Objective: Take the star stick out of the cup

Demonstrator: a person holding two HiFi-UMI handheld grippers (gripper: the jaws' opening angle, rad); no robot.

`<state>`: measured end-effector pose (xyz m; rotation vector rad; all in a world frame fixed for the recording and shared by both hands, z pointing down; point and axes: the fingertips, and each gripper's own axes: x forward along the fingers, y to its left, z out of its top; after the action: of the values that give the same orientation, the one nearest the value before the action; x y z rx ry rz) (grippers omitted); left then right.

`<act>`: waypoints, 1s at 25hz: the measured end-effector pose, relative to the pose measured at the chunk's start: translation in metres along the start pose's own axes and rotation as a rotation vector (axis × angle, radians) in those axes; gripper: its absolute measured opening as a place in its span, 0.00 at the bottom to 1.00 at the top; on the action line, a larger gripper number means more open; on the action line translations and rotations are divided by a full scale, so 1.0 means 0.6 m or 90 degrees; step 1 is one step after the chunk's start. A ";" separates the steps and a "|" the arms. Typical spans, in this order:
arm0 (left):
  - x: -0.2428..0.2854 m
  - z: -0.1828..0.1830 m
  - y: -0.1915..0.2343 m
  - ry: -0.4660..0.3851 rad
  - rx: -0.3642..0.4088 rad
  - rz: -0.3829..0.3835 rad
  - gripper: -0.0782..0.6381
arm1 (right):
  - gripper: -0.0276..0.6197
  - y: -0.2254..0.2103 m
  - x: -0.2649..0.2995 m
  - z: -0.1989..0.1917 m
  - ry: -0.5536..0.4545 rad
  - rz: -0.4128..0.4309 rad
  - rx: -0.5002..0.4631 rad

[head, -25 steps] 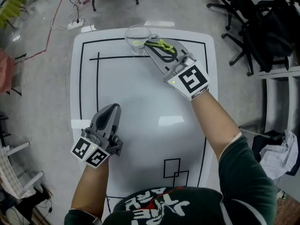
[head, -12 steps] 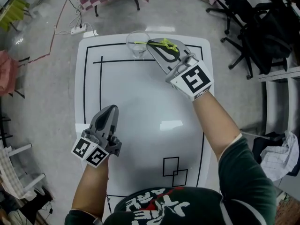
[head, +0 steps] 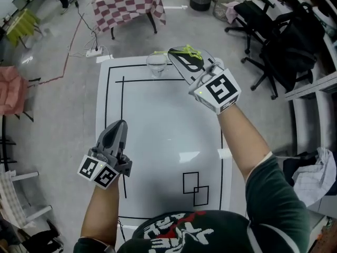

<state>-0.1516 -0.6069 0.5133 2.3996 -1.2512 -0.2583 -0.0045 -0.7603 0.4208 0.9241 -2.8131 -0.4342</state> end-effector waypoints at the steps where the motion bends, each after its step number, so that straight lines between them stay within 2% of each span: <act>1: -0.011 0.015 -0.007 -0.007 0.006 -0.002 0.11 | 0.11 0.001 -0.005 0.022 -0.002 -0.002 0.004; 9: -0.119 0.124 -0.077 -0.038 0.035 -0.028 0.11 | 0.11 0.013 -0.069 0.202 -0.008 -0.044 0.041; 18: -0.278 0.234 -0.160 -0.060 0.078 -0.066 0.11 | 0.11 0.099 -0.155 0.405 0.018 -0.042 0.089; 25: -0.411 0.301 -0.227 -0.072 0.119 -0.092 0.11 | 0.11 0.197 -0.223 0.562 0.015 -0.054 0.058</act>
<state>-0.2567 -0.3871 0.2837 2.6743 -1.1976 -0.3379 -0.0404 -0.5135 0.1324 1.0630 -2.8008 -0.3050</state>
